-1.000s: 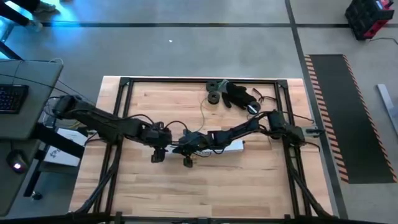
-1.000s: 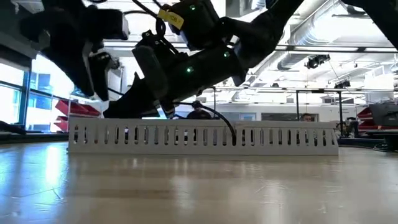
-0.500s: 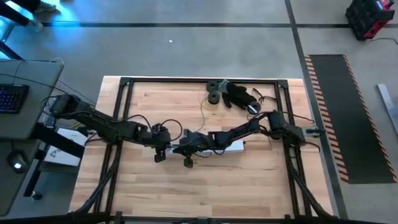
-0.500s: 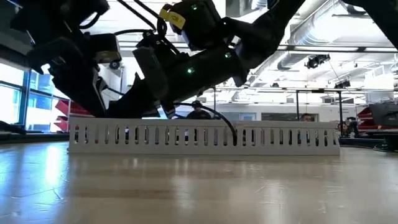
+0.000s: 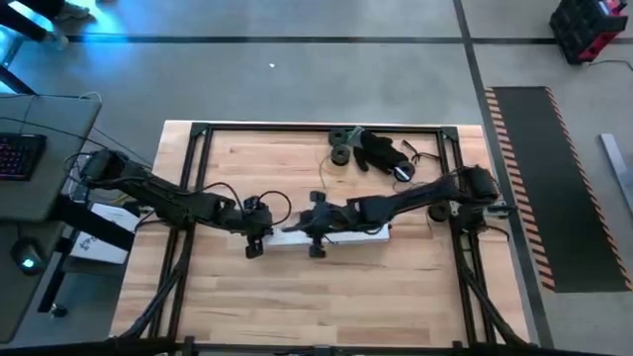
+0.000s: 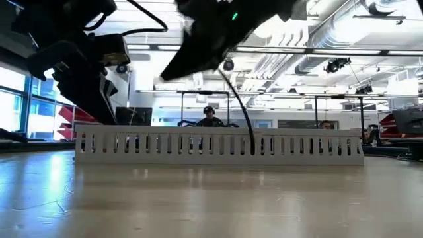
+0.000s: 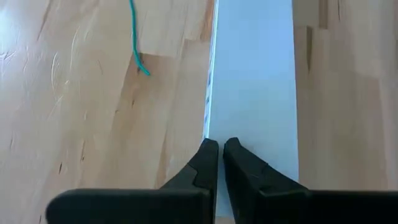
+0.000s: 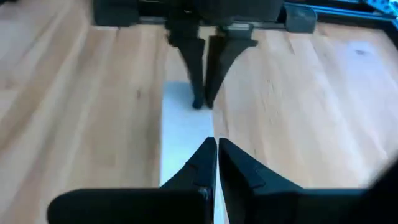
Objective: Ziptie cables
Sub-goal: Close the white cable duct
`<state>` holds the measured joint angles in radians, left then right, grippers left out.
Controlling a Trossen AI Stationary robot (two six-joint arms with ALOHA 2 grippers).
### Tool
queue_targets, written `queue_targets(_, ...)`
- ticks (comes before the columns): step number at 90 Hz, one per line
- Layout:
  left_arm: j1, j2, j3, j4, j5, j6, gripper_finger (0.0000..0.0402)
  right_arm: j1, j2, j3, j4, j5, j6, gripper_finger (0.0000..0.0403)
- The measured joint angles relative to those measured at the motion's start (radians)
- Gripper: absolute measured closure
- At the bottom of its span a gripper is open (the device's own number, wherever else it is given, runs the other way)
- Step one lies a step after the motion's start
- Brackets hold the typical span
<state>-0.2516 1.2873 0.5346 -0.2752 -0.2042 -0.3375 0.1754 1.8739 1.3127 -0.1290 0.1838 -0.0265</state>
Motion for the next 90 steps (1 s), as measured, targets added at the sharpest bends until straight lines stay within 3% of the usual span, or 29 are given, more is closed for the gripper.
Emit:
queue_targets(12,0.000,0.000,0.000,0.000,0.000,0.001,0.0394,0.035,-0.131,-0.205,0.031,0.033,0.059,0.0403)
queue_targets(21,0.000,0.000,-0.001,0.007,-0.001,0.012,0.0394,0.051,-0.212,-0.385,0.202,0.051,0.152,0.0403)
queue_targets(43,0.002,0.002,-0.003,0.044,-0.013,0.060,0.0394,0.080,-0.149,-0.672,0.592,0.082,0.347,0.0403)
queue_targets(62,0.002,-0.010,0.004,0.032,-0.014,0.060,0.0394,0.084,-0.099,-0.671,0.622,0.115,0.382,0.0403)
queue_targets(82,0.002,-0.065,0.089,0.013,-0.050,0.054,0.0394,0.108,-0.253,-0.629,0.540,0.218,0.304,0.0403)
queue_targets(90,0.003,-0.072,0.113,0.016,-0.045,0.048,0.0394,0.115,-0.352,-0.626,0.419,0.285,0.316,0.0403)
